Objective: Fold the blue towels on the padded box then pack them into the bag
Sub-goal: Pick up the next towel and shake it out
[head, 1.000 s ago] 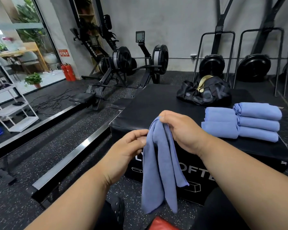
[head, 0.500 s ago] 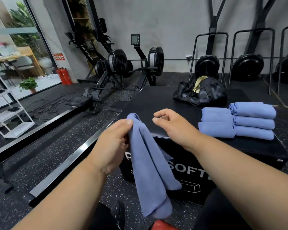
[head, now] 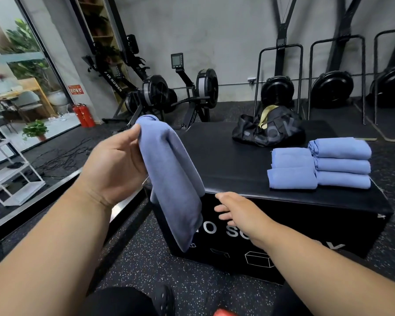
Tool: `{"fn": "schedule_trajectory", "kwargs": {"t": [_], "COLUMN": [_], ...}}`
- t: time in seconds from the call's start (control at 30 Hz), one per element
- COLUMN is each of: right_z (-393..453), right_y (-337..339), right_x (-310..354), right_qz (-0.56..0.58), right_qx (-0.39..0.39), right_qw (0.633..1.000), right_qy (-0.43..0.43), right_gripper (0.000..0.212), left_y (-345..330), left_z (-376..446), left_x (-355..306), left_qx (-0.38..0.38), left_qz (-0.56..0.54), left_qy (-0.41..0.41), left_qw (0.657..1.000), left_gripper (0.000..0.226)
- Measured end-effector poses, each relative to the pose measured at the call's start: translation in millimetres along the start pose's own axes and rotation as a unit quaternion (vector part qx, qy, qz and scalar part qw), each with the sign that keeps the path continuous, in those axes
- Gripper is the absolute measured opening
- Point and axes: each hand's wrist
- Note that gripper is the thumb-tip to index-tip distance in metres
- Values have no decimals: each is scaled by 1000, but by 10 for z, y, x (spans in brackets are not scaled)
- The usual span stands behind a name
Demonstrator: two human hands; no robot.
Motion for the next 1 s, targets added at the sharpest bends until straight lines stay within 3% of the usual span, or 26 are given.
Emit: {"fn": "schedule_trajectory", "kwargs": {"t": [0.27,0.5,0.57,0.63,0.83,1.0], "right_z": [47,185,285,407,734,483], "right_y": [-208,137,305,460,724,353], "right_x": [-77,120,256,416,699,437], "right_qz": [98,113,130,120,1,-60], "right_qx": [53,-67,-88,-113,-165,-75], "right_qw": [994,986,981,978,977,994], "right_qy": [7,106,116,129,135,45], "right_gripper": [22,9,12,17,49,66], "left_y": [-55,186,308,414,422,91], "left_z": [65,-33,-46,-76,-114,94], "left_x": [-256,-24,94,215,360,336], "left_qx": [-29,-129,-183,-218,-152,-108], "left_qz": [35,118,156,196,300,227], "left_qy": [-20,38,39,53,85,67], "left_qw": [999,984,970,955,938,966], "left_gripper": [39,31,21,28,15,25]}}
Point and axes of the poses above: each hand's wrist, its own z-axis towards the middle knuckle, its own y-axis out of the back of the hand, x = y × z, and after that the axes turned 6 degrees about z, right-handed
